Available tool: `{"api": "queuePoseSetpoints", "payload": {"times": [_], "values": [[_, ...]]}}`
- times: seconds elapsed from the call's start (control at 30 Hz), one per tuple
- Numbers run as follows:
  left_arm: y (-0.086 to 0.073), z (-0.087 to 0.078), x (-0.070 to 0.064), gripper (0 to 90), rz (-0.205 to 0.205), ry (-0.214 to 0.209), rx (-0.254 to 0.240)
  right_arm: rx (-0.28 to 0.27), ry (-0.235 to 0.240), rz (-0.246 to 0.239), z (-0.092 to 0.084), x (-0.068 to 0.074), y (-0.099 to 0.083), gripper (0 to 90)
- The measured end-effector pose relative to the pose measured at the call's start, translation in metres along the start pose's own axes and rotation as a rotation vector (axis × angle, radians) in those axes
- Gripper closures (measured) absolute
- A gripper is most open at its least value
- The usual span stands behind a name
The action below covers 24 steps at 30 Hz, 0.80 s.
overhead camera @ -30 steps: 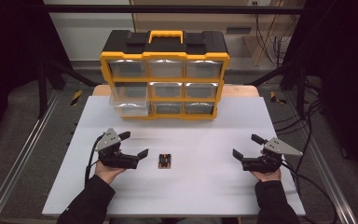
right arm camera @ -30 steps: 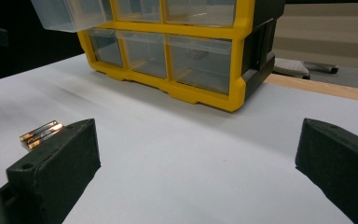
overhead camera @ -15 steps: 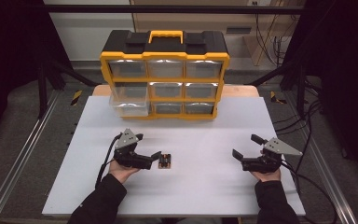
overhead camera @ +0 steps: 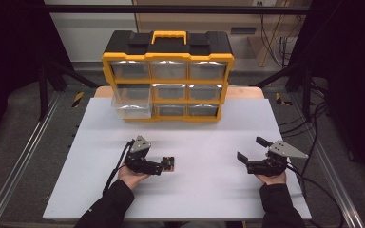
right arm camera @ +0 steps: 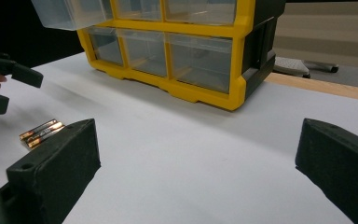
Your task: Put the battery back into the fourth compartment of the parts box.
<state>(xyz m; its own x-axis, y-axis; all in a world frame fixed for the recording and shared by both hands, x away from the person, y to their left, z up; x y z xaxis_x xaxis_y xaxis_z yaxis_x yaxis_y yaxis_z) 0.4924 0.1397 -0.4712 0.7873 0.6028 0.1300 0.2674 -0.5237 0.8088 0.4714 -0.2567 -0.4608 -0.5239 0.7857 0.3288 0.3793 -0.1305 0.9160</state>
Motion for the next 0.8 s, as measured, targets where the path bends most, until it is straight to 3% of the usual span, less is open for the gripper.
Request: {"api": "queuePoseSetpoints", "payload": {"times": [0.2, 0.43, 0.63, 0.8], "values": [[-0.008, 0.007, -0.002, 7.4, -0.025, 0.002, 0.052, 0.003, 0.0, -0.005, 0.0, 0.0, 0.0, 0.2], [-0.013, 0.011, -0.004, 19.7, -0.068, -0.002, 0.11, 0.008, -0.003, -0.004, 0.0, 0.0, -0.001, 0.2], [-0.014, 0.014, -0.008, 35.6, -0.067, -0.002, 0.138, 0.01, -0.004, -0.003, 0.001, 0.0, -0.001, 0.2], [-0.015, 0.016, -0.01, 43.3, -0.069, 0.002, 0.161, 0.011, -0.005, -0.002, 0.001, 0.0, -0.001, 0.2]]}}
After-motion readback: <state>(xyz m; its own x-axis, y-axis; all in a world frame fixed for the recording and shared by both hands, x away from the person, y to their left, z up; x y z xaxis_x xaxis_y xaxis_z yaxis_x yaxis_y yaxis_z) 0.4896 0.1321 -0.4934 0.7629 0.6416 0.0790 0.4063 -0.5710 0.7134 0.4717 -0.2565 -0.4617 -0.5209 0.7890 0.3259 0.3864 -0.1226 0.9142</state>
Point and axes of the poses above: each handheld gripper's, and its own axes: z roughly forward along the jaws, y roughly out of its top, x roughly to its left, the point moved 3 cm from there along z, roughly forward along the jaws, and after that the axes turned 14 degrees about z, right-handed, at the moved point
